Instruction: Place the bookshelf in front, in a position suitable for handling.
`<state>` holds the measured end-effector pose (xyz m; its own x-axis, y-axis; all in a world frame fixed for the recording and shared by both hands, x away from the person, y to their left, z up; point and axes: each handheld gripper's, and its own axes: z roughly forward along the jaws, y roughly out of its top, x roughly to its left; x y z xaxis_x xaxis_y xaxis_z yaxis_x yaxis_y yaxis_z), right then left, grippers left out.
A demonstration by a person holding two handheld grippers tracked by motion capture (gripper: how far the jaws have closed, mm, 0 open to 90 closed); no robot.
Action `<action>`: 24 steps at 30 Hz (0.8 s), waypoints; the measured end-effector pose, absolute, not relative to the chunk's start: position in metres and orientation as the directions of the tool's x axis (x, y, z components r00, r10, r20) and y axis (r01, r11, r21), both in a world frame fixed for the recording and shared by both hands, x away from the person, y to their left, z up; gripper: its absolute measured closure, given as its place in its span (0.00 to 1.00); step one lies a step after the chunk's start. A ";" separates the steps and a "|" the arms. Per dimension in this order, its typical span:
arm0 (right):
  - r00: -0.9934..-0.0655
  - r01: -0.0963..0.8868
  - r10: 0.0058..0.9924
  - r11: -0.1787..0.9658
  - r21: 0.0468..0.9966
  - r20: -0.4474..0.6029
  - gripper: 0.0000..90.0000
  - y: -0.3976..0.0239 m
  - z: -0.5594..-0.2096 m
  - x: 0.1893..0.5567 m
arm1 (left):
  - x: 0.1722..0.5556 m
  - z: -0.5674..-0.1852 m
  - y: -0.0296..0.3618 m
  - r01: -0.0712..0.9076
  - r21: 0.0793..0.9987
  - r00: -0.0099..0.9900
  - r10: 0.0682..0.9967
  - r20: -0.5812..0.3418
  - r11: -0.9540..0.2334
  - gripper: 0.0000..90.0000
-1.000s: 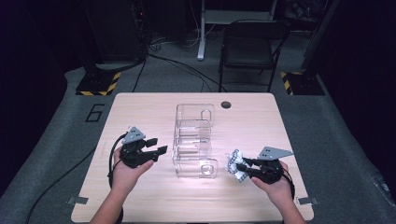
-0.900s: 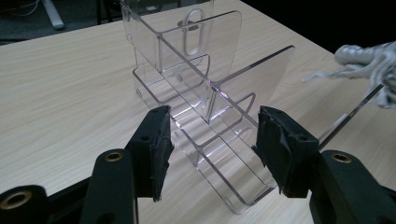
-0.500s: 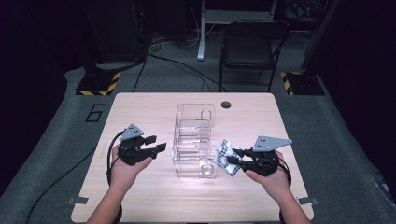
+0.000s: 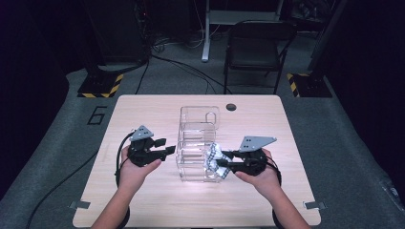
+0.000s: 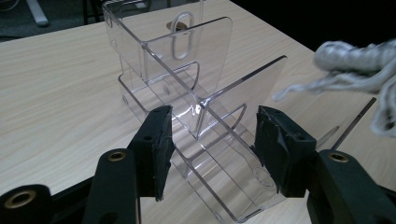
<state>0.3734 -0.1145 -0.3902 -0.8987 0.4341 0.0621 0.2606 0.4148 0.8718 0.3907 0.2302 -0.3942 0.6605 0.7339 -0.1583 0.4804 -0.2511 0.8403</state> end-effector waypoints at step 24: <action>-0.929 0.240 0.367 0.522 0.818 0.039 0.59 -0.091 -0.421 0.383 | 0.404 -0.416 0.211 0.515 0.809 0.681 0.709 -0.185 -0.284 0.58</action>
<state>0.3831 -0.0909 -0.4209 -0.9294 0.3670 0.0387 0.2402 0.5221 0.8184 0.4043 0.2106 -0.4156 0.6806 0.7090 -0.1849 0.5151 -0.2835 0.8089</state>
